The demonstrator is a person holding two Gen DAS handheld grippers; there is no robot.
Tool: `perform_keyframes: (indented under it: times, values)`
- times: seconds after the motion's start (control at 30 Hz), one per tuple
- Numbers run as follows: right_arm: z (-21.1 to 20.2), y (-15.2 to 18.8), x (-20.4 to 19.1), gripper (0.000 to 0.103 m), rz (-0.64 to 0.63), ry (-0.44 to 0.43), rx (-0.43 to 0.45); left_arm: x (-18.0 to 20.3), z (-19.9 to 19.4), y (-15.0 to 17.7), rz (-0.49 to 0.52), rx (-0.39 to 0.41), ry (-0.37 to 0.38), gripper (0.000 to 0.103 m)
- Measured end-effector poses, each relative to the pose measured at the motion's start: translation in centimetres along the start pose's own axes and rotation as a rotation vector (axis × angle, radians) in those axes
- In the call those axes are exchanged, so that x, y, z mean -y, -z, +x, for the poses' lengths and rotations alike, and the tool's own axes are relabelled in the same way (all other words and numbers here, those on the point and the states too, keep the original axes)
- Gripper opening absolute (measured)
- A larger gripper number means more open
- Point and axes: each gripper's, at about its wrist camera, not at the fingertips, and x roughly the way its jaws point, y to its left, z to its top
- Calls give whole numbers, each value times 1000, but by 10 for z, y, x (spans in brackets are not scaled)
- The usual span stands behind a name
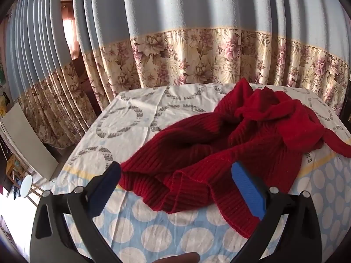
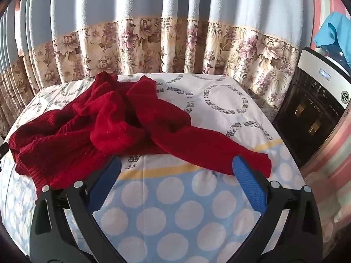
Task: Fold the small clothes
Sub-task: 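Move both grippers over the crumpled red sweater toward its hem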
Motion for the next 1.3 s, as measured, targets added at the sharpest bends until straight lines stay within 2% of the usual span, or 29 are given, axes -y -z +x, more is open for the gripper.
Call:
perform_keyframes:
  times: [0.2,0.47,0.87,1.3]
  values:
    - [-7,3,17,100,35,-33,28,0,-5,-1,1,-6,7,101]
    - [-19,13,0,100,3,-24,18,-13,-20,8,-30,4,-9,101]
    - [-58,30,-14,100,-3,-22,54,-21,-51,31,-40,23,28,101]
    - [-70,66,-25,100,-29,-40,36,-26,-67,66,-37,26,-4,101]
